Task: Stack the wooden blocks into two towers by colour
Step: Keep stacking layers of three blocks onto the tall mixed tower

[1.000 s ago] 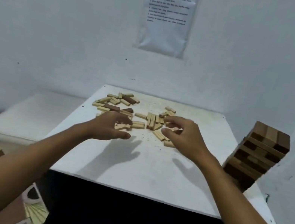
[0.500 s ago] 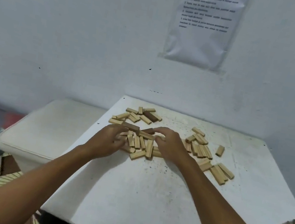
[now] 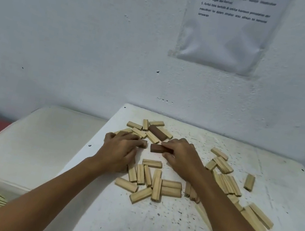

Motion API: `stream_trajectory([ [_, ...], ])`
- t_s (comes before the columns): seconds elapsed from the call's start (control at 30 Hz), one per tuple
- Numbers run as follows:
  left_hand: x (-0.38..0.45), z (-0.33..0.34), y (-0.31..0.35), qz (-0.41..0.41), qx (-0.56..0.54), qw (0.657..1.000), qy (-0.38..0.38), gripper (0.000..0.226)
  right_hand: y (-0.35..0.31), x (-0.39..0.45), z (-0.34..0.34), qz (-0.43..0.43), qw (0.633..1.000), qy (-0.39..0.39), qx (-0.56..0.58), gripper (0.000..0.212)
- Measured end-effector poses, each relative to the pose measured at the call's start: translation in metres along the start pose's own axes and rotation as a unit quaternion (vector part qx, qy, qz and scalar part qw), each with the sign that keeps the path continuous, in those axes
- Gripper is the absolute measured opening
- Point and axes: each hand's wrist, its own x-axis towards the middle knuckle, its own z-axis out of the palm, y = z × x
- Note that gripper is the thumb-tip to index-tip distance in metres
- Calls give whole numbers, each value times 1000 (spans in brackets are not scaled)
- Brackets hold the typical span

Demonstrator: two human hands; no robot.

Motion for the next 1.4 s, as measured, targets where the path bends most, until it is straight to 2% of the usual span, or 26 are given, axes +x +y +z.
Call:
stream_trajectory([
  [0.13,7,6,-3,-27,-35,998,35,47,6,14,-2,28,996,11,82,34],
  [0.27,7,15,-7,-28,-63,994,87,37,0,25,2,53,981,85,163,30],
  [0.53,3,18,-5,-39,-95,989,105,37,-28,56,17,37,994,87,57,31],
  [0.73,3,19,-5,-41,-113,986,117,39,-39,69,24,66,992,110,-21,27],
  [0.93,1,21,-3,-32,-96,984,144,35,-42,63,18,63,991,104,-55,26],
  [1.07,3,14,0,-29,-59,990,122,36,-43,50,14,59,991,108,-52,28],
  [1.27,10,-8,11,-45,15,998,35,32,-47,15,4,114,977,169,60,37],
  [1.4,12,-17,15,-54,-2,997,54,16,-62,-29,-3,115,969,188,115,36],
])
